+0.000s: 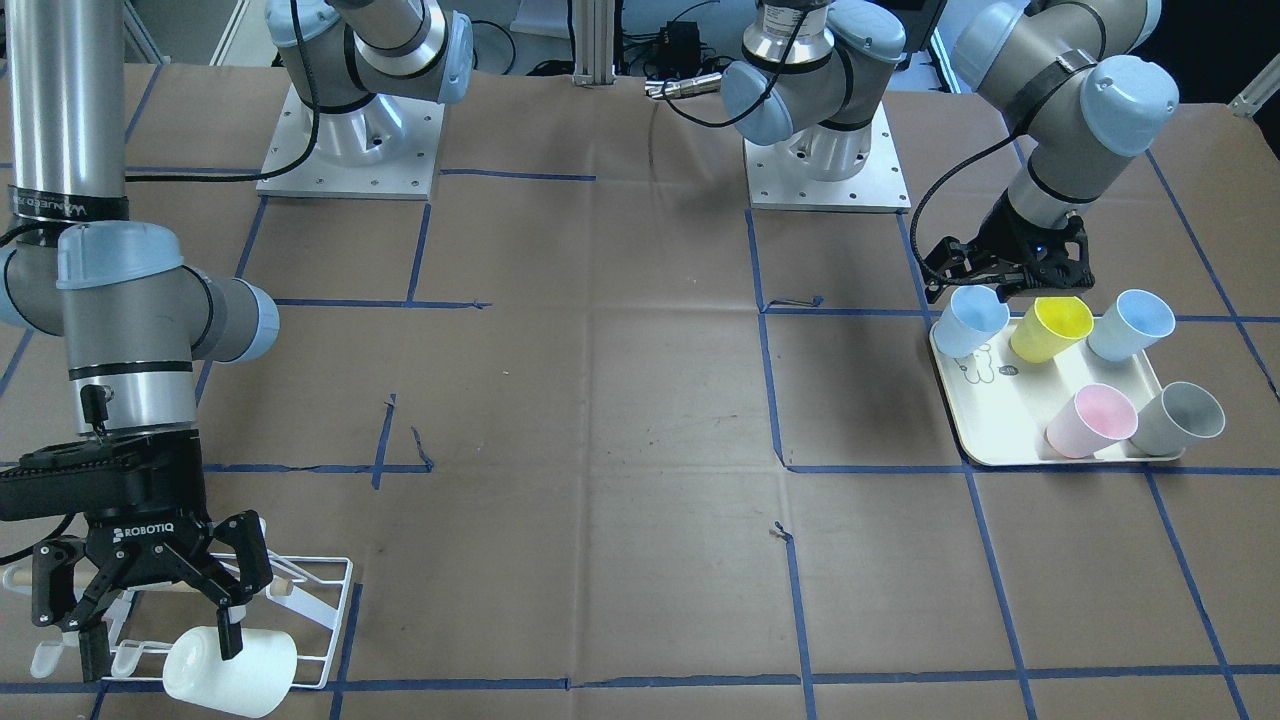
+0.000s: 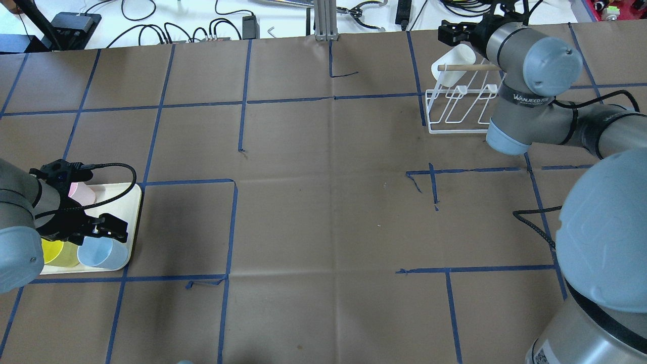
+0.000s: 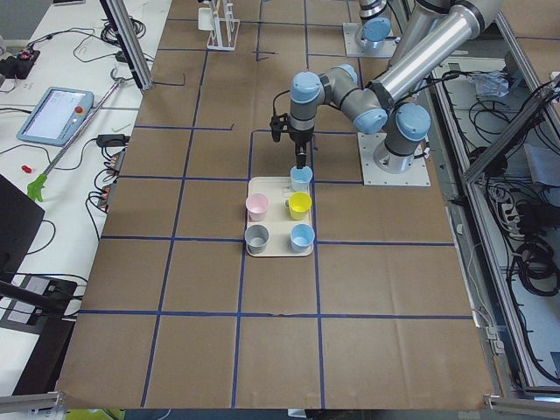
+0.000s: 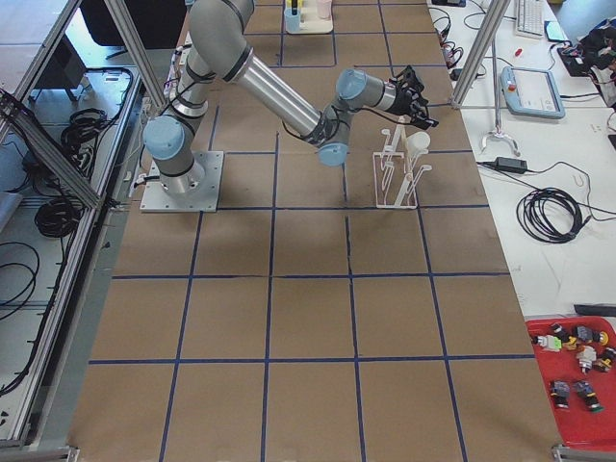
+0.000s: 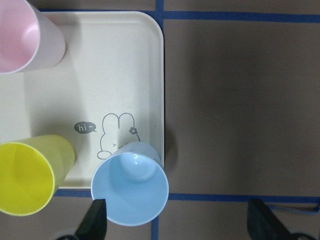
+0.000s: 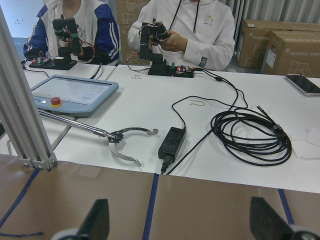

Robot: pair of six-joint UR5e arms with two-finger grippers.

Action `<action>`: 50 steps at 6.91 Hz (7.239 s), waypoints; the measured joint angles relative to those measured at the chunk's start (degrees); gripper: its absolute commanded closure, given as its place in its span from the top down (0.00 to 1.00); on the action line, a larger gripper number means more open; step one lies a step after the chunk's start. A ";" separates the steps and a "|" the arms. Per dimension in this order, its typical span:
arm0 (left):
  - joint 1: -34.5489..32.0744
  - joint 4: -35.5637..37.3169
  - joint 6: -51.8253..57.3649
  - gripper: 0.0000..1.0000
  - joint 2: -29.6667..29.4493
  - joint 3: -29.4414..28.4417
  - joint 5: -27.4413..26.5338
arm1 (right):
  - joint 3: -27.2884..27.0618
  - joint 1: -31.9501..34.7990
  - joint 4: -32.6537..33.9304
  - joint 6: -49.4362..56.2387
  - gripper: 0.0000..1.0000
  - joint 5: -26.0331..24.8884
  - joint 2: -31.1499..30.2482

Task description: Transfer IKEA cup to right arm and place on rack

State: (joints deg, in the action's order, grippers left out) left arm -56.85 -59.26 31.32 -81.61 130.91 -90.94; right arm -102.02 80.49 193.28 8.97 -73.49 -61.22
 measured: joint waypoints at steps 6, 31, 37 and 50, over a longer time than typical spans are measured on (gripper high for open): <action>0.16 0.37 -0.30 0.92 -3.43 1.68 -4.13 | -2.81 9.38 -6.71 -14.44 1.00 0.32 -12.05; -9.93 -0.56 1.82 0.00 -9.63 -28.89 54.46 | -16.32 15.49 13.06 -89.42 1.00 0.11 -15.43; -18.04 14.12 7.41 0.00 -8.74 -21.06 60.92 | -16.07 16.91 8.78 -90.99 0.99 3.76 -15.44; -21.31 21.01 28.10 0.00 -9.82 -9.09 68.84 | -14.60 23.99 6.56 -101.16 0.96 5.11 -16.10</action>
State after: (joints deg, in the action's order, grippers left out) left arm -78.17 -38.25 59.42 -91.43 121.83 -22.10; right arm -116.62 104.48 199.84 -92.19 -68.39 -77.32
